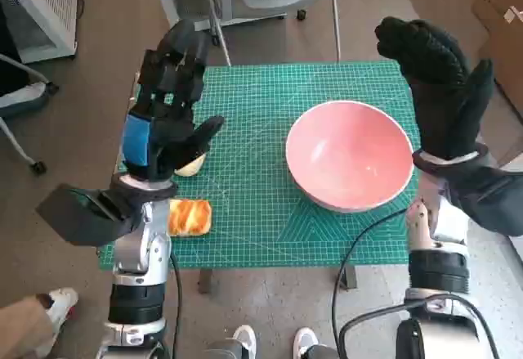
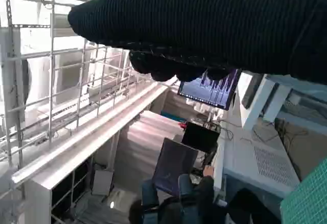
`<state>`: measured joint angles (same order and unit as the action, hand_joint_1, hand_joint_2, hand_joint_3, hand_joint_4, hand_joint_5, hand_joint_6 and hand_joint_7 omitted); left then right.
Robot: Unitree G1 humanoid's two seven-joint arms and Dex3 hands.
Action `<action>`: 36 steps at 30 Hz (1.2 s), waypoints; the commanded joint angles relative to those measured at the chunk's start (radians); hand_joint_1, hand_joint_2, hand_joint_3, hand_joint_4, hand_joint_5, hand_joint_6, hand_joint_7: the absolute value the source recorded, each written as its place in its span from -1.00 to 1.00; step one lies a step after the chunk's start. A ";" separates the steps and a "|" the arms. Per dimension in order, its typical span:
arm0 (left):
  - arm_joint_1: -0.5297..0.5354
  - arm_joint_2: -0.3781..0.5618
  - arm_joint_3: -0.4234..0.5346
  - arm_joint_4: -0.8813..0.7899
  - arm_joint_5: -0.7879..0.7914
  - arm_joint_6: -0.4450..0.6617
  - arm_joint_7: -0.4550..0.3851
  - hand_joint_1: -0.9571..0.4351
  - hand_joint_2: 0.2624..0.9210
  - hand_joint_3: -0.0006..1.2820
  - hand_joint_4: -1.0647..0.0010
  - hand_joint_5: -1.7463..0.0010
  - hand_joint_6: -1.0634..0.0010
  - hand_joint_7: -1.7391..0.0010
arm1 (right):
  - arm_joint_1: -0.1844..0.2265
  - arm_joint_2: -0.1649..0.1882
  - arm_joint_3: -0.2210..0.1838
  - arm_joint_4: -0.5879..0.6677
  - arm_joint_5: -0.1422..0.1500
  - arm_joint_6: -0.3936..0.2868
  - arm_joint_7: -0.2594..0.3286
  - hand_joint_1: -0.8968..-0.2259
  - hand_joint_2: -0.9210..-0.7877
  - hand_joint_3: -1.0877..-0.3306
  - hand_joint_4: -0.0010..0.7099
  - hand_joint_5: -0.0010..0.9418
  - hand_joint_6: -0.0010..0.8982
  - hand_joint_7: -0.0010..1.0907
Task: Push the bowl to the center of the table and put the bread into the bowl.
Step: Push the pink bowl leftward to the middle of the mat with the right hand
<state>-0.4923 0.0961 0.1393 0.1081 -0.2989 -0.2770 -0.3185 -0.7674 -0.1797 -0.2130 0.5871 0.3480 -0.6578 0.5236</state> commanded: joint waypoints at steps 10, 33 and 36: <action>-0.018 0.010 0.004 0.000 0.005 -0.013 0.005 -0.26 1.00 -0.71 0.93 1.00 1.00 0.42 | 0.002 -0.001 0.001 0.009 -0.001 0.006 0.005 0.24 -1.00 0.78 0.00 -1.00 0.16 -1.00; -0.009 0.007 -0.002 -0.011 0.008 -0.012 0.020 -0.25 1.00 -0.71 0.92 0.99 1.00 0.41 | -0.015 -0.023 -0.025 0.061 0.012 -0.002 0.016 0.28 -1.00 0.77 -0.01 -1.00 0.15 -1.00; -0.008 0.007 -0.002 -0.011 0.007 -0.012 0.020 -0.25 1.00 -0.71 0.92 0.99 1.00 0.41 | -0.035 -0.045 -0.047 0.128 0.005 -0.021 0.010 0.29 -1.00 0.76 0.00 -0.99 0.14 -1.00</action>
<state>-0.4924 0.1042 0.1353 0.1072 -0.2916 -0.2771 -0.3000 -0.7906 -0.1950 -0.2370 0.6495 0.3509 -0.6692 0.5307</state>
